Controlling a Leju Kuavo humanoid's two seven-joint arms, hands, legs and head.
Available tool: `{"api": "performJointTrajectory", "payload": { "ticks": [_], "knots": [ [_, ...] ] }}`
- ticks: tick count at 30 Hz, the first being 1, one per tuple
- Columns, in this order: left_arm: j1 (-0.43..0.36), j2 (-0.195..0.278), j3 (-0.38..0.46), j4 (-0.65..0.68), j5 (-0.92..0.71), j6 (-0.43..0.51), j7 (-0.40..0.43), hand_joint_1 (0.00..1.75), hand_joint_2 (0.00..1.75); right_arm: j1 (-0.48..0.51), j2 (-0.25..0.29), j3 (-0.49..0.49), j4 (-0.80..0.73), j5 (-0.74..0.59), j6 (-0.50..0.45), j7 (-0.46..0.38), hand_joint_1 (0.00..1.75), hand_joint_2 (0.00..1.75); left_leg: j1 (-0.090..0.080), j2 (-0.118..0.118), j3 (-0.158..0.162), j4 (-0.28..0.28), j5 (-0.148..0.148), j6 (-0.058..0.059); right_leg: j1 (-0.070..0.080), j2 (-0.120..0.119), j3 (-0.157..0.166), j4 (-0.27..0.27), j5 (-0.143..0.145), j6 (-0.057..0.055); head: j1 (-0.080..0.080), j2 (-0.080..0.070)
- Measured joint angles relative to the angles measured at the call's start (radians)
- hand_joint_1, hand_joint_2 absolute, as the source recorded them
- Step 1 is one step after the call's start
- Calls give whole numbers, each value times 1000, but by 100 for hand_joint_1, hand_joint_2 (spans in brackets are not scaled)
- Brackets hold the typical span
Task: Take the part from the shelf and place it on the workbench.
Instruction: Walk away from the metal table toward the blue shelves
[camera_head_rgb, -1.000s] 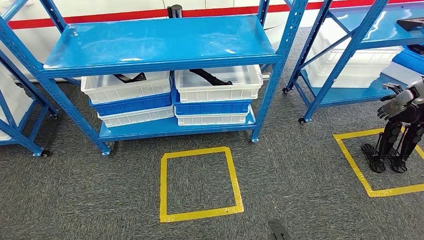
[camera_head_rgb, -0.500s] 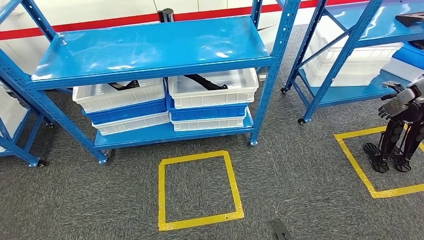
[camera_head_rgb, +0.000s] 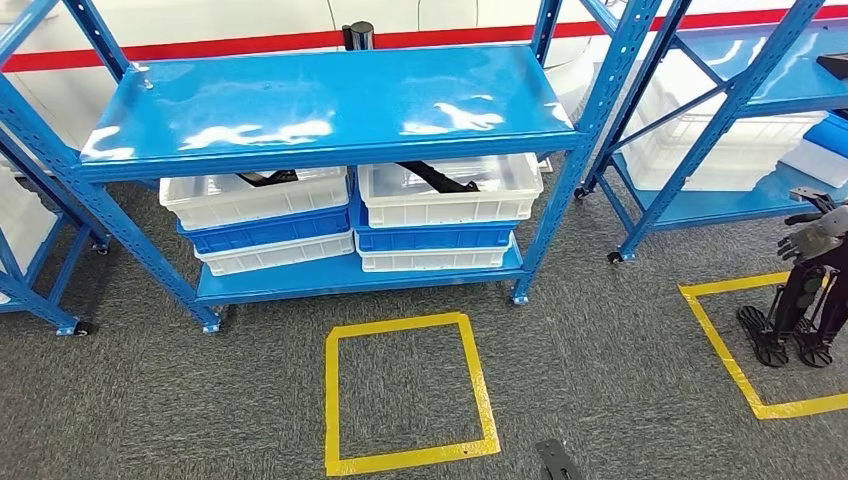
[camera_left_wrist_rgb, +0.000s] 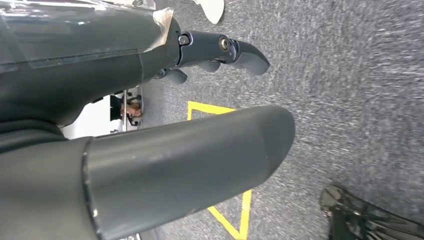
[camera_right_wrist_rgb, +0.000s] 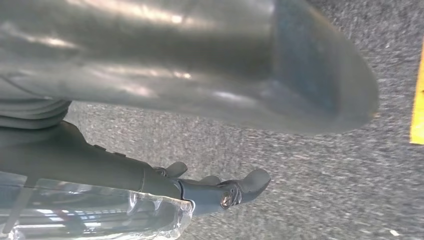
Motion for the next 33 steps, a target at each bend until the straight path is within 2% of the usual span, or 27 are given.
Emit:
{"api": "performJointTrajectory", "payload": {
  "ticks": [1, 2, 3, 5, 7, 9, 11, 12, 13, 14, 16, 17, 18, 20, 21, 23, 25, 32, 33],
  "knots": [
    [0, -1, 0, 0, 0, 0, 0, 0, 0, 1, -1, 0, 0, 0, 0, -2, 0, 0, -1, -1, 10, 1, -8, -2, 1, -1, 14, -56, 42, 4, 0, 0],
    [0, -1, 0, 0, 0, 0, 0, 0, 0, 0, -1, 0, 1, 1, 0, -3, 0, 0, -2, -3, 17, 1, -16, -6, 4, -3, 27, -98, 70, -1, 0, 0],
    [0, -1, 0, 0, 0, 1, 0, 0, 0, 0, -2, 0, 1, 1, 0, -4, 0, 0, -3, -3, 21, 0, -24, -12, 9, -5, 36, -121, 89, -10, -1, 0],
    [-1, 0, 1, 0, 0, 1, 1, 0, 0, 0, -3, 0, 1, 3, 0, -5, 0, 0, -3, -4, 31, 5, -29, -23, 12, -6, 48, -132, 92, -37, -1, 0],
    [-3, -1, 2, 0, 0, 1, 2, 0, 0, -3, -4, 0, 1, 8, 0, -5, 0, 0, -2, -2, 29, 35, -32, -32, 4, -4, 70, -142, 91, -53, -1, 0],
    [-6, -3, 2, 0, 0, 2, 1, 0, 0, -8, -4, 0, 1, 11, 0, -6, 0, 0, 4, -1, -17, 117, -61, -44, -2, -3, 91, -148, 83, -65, -2, 0],
    [-6, -2, 2, 0, 0, 2, 0, 0, 0, -9, -4, 0, 1, 13, 0, -9, 0, 0, 13, -1, -96, 225, -106, -58, -3, -2, 100, -148, 73, -71, -4, 0],
    [-5, -2, 2, 0, 0, 3, 0, 0, 0, -6, -3, 0, 1, 14, 0, -9, 0, 0, 18, -1, -130, 256, -117, -64, -4, -1, 106, -148, 67, -70, -4, 0],
    [-4, -2, 2, 0, 0, 4, 0, 0, 0, -4, -2, 0, 1, 15, 0, -10, 0, 0, 22, 0, -151, 259, -109, -69, -6, 1, 112, -148, 60, -67, -4, 0],
    [-3, -1, 2, 0, 0, 6, 0, 0, 0, -3, -2, 0, 1, 16, 0, -10, 0, 0, 26, 0, -155, 230, -79, -74, -9, 2, 122, -148, 54, -64, -4, 0],
    [-3, -1, 2, 0, -1, 14, 0, 0, 0, -3, -2, -1, 1, 18, 0, -9, 0, 0, 32, 3, -129, 114, 17, -82, -14, 5, 142, -148, 39, -53, -4, 0],
    [-4, -1, 2, 1, -1, 21, -1, 0, 0, -5, -2, -1, 1, 18, -2, -8, 0, 0, 31, 5, -117, 65, 43, -82, -14, 5, 149, -148, 33, -46, -5, 0],
    [-5, -1, 2, 1, -1, 29, -1, 0, 0, -7, -3, -1, 1, 19, -4, -6, 0, 0, 29, 7, -108, 37, 59, -77, -12, 6, 152, -148, 28, -39, -6, 0],
    [-6, -1, 2, 1, -2, 44, -2, 0, 0, -8, -2, -1, 1, 21, -9, -2, 0, 0, 20, 8, -106, 27, 57, -58, -8, 5, 150, -156, 22, -25, -7, 0],
    [-6, -1, 3, 1, -3, 49, -1, 0, 0, -7, -3, -1, 1, 22, -10, 0, 0, 0, 19, 7, -101, 23, 67, -52, -6, 5, 154, -160, 19, -21, -7, 0],
    [-7, -3, 3, 1, -6, 57, 0, 0, 0, -7, -3, -1, 1, 27, -10, 2, 0, 0, 18, 4, -94, 12, 72, -47, -6, 5, 165, -172, 21, -22, -7, 0],
    [-9, -5, 3, 1, -8, 62, 0, 0, 0, -8, -4, 0, 1, 31, -10, 2, 0, 0, 17, 2, -90, 8, 73, -46, -8, 4, 178, -182, 24, -27, -6, 0],
    [-9, -11, 3, 1, -11, 77, 0, 0, 0, -8, -7, 0, 1, 36, -15, -10, 0, 0, 14, -1, -87, 8, 62, -33, -8, 4, 186, -206, 21, -24, -6, 0],
    [-9, -12, 3, 1, -11, 79, 0, 0, 44, -8, -8, 0, 1, 36, -16, -12, 0, 0, 14, -1, -87, 8, 62, -32, -8, 5, 186, -207, 21, -23, -6, 0]
  ]
}}
